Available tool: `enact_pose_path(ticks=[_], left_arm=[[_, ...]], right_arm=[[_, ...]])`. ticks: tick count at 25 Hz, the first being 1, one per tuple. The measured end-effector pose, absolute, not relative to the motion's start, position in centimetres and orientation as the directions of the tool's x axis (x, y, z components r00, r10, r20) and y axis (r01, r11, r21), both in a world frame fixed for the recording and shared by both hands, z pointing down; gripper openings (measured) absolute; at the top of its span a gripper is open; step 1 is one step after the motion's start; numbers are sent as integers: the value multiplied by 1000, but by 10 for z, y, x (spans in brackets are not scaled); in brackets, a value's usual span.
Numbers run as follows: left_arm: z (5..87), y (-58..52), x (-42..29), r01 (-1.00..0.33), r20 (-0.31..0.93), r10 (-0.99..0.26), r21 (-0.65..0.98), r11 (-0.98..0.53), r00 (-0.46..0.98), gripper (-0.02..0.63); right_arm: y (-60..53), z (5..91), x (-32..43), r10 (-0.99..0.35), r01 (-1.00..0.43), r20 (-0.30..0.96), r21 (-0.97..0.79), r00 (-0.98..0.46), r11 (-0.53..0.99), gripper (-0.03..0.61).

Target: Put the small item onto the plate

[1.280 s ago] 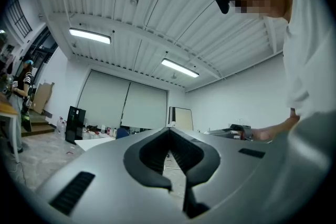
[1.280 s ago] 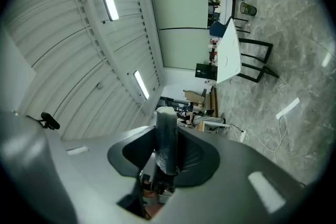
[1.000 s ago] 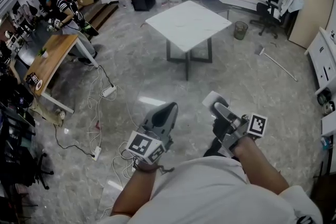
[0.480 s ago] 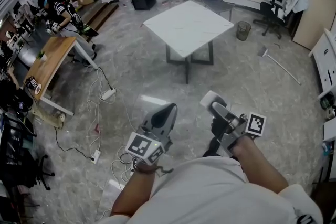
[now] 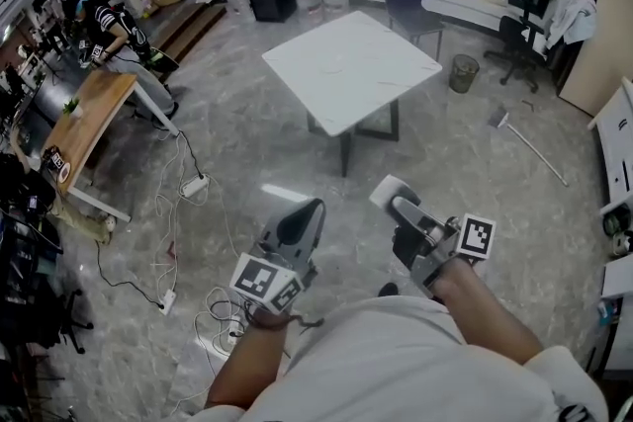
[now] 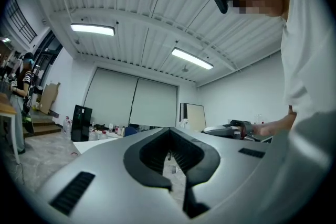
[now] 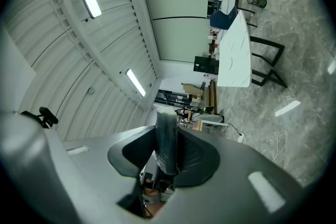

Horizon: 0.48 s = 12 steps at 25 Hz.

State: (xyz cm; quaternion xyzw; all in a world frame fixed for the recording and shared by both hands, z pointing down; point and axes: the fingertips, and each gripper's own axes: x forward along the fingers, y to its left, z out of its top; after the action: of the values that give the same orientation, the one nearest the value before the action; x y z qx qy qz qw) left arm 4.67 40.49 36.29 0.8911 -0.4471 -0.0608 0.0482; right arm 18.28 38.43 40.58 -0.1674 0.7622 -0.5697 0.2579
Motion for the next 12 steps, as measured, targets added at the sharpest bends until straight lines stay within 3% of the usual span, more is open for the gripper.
enact_pose_path(ticks=[12], left_arm=[[376, 303, 96, -833, -41, -848, 168, -527, 528, 6]], right_arm=[[277, 409, 247, -506, 48, -189, -959, -842, 279, 104]])
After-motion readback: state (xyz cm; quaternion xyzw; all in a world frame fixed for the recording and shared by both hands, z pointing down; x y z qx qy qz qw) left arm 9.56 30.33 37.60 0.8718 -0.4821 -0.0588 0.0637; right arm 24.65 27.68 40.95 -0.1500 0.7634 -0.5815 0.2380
